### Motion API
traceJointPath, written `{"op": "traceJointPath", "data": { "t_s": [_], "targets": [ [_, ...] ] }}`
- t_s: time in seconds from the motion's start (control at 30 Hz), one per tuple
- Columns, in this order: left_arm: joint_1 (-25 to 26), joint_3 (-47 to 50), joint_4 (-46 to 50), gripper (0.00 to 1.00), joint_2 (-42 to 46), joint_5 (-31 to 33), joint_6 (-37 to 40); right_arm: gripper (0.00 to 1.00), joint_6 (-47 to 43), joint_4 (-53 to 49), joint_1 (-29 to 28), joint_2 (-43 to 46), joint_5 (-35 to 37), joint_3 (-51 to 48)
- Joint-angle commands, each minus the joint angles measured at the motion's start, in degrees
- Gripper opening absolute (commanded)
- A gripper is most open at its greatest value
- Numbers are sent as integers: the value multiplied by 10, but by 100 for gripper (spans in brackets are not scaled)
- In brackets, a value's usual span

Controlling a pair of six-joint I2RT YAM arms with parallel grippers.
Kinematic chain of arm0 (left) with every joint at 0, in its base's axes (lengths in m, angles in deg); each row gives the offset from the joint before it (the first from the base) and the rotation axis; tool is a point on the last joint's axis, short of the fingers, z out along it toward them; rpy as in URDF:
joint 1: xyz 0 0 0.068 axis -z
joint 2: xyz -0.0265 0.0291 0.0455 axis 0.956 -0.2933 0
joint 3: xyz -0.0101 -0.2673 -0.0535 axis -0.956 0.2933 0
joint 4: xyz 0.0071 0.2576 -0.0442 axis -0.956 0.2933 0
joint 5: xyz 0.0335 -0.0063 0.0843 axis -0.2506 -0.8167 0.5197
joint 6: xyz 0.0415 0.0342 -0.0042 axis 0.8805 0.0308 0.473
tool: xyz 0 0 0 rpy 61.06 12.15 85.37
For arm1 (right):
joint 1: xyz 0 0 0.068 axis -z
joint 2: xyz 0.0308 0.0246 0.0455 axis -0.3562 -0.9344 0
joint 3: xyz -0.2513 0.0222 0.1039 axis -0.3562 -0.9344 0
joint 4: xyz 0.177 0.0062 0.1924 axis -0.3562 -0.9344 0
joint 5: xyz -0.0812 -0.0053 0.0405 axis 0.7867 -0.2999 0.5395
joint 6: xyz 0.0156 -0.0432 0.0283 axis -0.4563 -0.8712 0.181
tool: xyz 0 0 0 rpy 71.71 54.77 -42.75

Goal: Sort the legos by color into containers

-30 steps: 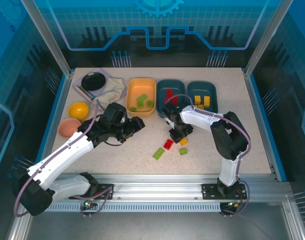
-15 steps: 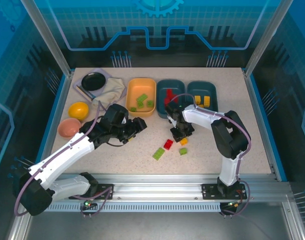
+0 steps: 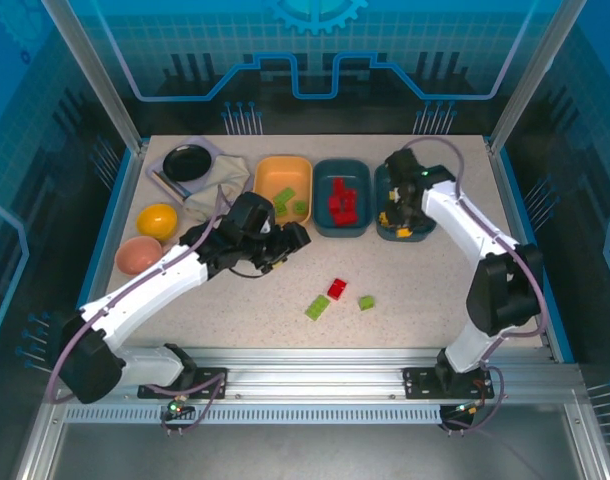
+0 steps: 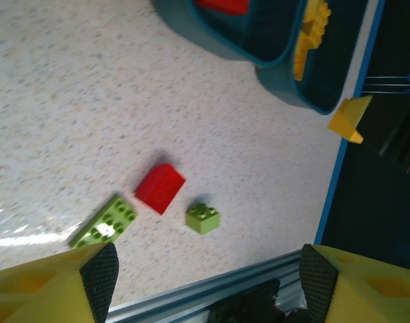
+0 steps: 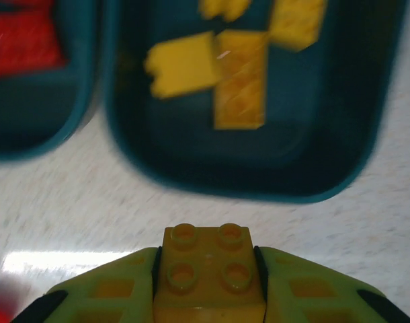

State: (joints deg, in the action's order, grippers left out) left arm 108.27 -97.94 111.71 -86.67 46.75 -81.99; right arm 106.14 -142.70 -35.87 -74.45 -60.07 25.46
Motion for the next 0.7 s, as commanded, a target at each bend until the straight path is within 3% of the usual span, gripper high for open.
{"op": "traceJointPath", "data": {
  "t_s": [0.0,0.2,0.43,0.67],
  "targets": [
    [3,-54,-31,75,-44,-25,21,29,0,-28,41,-77,38,62],
    [4,-132,-40,75,-113,-41,32,29,-8,-53,74,-203,64,167],
    [7,-164,-23,75,-159,-43,30,30,-12,-61,82,-279,58,227],
    [16,-178,11,75,-177,-39,37,56,-13,-66,76,-268,48,239]
  ]
}}
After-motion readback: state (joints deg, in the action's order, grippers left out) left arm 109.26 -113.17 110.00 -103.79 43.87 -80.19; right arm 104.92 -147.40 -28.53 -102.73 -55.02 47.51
